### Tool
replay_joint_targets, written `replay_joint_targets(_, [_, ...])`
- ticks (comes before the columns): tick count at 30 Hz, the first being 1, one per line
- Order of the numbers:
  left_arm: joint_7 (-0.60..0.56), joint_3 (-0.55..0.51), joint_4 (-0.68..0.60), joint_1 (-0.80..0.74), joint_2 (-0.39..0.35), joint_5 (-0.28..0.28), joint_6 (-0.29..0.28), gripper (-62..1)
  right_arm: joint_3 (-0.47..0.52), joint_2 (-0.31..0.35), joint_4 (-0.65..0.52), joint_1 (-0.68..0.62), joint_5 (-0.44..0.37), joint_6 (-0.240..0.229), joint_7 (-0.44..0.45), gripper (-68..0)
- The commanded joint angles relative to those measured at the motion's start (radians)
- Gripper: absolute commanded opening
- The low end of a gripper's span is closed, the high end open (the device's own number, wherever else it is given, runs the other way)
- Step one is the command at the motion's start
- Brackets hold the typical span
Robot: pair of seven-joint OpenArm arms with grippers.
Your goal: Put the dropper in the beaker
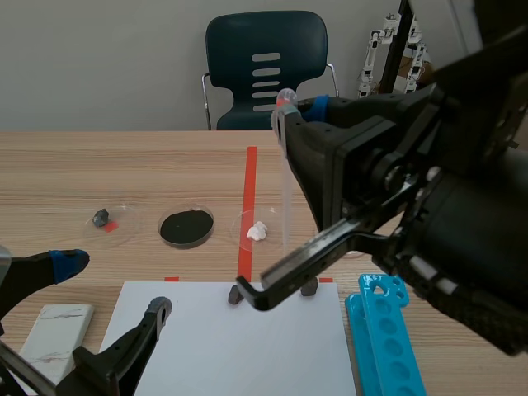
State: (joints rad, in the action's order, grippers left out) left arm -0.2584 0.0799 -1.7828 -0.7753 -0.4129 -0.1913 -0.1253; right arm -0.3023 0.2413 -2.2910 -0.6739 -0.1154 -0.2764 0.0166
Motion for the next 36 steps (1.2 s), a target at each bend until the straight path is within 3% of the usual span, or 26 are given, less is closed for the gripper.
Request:
replay_joint_targets(1, [-0.014,-0.004,-0.024,-0.002,0.002,-0.005,-0.001,-0.7,0.003,0.002,-0.01,0.006,-0.004,0.0,0.016,-66.4])
replay_joint_targets(28, [-0.014,-0.004,-0.024,-0.002,0.002,-0.005,-0.001,-0.7,0.003,0.002,-0.01,0.009,-0.004,0.001,0.015,-66.4])
replay_joint_targets(33, [-0.014,-0.004,-0.024,-0.002,0.002,-0.006,-0.001,-0.7,0.034,0.002,-0.01,0.029,-0.005,0.052,0.016,-66.5])
replay_joint_targets(36, [-0.014,-0.004,-0.024,-0.002,0.002,-0.005,-0.001,-0.7,0.082,0.003,-0.01,0.046,-0.011,0.052,0.012,-66.5])
